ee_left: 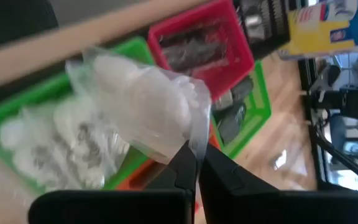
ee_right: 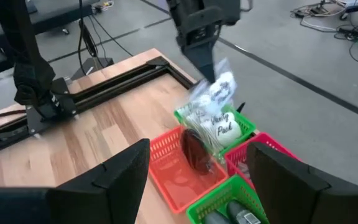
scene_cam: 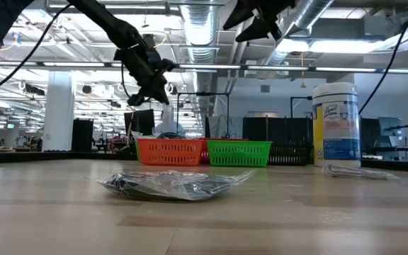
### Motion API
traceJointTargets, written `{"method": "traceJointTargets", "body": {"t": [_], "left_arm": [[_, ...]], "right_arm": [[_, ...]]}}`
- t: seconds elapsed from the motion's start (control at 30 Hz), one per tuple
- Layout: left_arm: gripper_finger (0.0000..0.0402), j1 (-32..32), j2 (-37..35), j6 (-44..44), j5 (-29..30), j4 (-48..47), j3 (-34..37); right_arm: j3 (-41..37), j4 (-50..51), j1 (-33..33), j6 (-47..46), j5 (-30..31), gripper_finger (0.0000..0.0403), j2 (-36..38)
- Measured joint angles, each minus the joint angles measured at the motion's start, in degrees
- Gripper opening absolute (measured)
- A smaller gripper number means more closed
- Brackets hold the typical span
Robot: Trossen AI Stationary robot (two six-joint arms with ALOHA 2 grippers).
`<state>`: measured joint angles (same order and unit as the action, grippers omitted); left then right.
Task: Pick & Place Travel size toiletries
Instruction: Put the vanity pack into the green bin
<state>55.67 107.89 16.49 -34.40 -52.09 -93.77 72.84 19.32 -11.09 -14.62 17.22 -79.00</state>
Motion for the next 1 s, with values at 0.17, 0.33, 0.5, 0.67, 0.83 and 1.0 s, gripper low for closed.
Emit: {"method": "traceJointTargets", "body": {"t": [0.17,0.33,0.5,0.67,0.83,1.0], "left_arm": [[0.0,-0.5,-0.2,0.3,1.5,0.5,-0.1],[0.0,-2.1,-0.2,1.7,0.5,2.6,-0.1],[0.0,-3.1,3.0,1.9,-0.7,3.2,-0.1],[0.0,-3.2,7.3,1.9,-2.9,3.2,0.0],[0.0,-2.9,7.6,2.0,-0.4,3.3,0.0],[0.0,-2.1,8.1,2.2,2.8,3.1,0.0]], "right_arm": [[0.0,-0.4,-0.7,0.0,-0.1,0.0258,-0.1],[0.0,-2.0,-2.1,0.0,-0.1,0.0258,-0.1],[0.0,-2.4,-3.3,0.0,-0.1,0.0258,-0.1],[0.0,-2.4,-3.7,0.0,-0.1,0.0258,-0.1],[0.0,-2.4,-3.5,-0.5,-0.8,0.0258,-0.1],[0.0,-2.3,-3.2,-0.5,-0.9,0.0258,-0.1]]}}
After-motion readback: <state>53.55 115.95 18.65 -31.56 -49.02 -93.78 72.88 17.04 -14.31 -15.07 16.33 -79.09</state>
